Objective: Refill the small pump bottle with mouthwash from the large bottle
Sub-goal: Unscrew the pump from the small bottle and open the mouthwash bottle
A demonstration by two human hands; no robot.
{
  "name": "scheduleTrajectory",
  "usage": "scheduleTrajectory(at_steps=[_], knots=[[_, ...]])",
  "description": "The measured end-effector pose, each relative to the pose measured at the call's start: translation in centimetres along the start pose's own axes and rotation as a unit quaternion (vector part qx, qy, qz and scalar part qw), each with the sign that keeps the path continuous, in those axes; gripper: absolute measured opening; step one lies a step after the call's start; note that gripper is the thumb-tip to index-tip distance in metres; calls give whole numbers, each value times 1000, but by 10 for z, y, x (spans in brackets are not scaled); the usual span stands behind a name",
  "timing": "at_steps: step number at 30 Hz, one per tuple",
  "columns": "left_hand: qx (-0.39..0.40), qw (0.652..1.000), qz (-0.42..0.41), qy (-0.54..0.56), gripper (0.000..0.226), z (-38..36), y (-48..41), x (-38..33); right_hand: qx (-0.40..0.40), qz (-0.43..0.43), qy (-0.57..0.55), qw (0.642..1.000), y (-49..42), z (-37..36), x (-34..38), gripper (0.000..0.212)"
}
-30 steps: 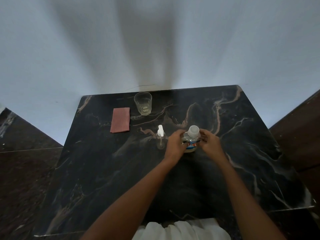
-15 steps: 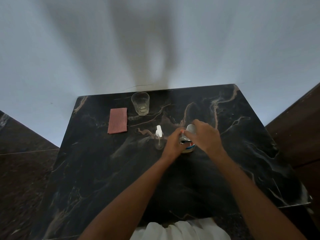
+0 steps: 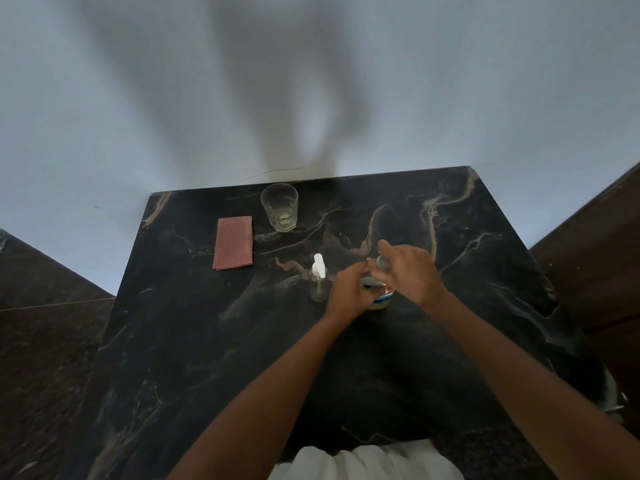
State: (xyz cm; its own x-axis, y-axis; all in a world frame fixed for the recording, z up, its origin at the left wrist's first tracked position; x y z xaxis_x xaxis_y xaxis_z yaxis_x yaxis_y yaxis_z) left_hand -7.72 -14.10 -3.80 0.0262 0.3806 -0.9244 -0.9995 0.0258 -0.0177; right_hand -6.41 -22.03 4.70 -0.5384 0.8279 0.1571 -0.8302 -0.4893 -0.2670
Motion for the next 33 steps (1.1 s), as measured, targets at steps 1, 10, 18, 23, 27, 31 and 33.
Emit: scheduleTrajectory(at_steps=[1, 10, 18, 23, 27, 31, 33], knots=[[3, 1000, 2, -6, 40, 0, -1, 1, 15, 25, 6, 1000, -1, -2, 1, 25], [7, 999, 26, -25, 55, -2, -4, 2, 177, 113, -30, 977, -8, -19, -7, 23], [-42, 998, 32, -31, 48, 1, 2, -1, 207, 134, -31, 969, -5, -21, -3, 21], [-54, 998, 22, -36, 44, 2, 5, -4, 240, 157, 10, 958, -5, -27, -1, 28], [-59, 997, 15, -37, 41, 3, 6, -7, 263, 155, 36, 952, -5, -22, 0, 30], [-50, 998, 5, -34, 39, 3, 6, -9, 144, 32, 53, 988, -2, -8, -2, 27], [-57, 998, -6, -28, 39, 5, 8, -12, 80, -87, 85, 989, 0, -3, -9, 35]])
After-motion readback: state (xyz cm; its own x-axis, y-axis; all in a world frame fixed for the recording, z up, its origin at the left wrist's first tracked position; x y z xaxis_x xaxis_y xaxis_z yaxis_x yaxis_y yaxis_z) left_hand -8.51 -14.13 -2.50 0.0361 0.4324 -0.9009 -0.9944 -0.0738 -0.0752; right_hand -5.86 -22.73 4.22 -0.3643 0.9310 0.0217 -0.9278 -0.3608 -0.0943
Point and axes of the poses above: each hand's wrist, its own y-axis away from the middle knuckle, its own z-axis out of the back of the hand, x = y × z, the point moved 8 cm from there along -y, towards the middle knuckle, and after that the axes turned 2 degrees about y, right-handed, at the moved point
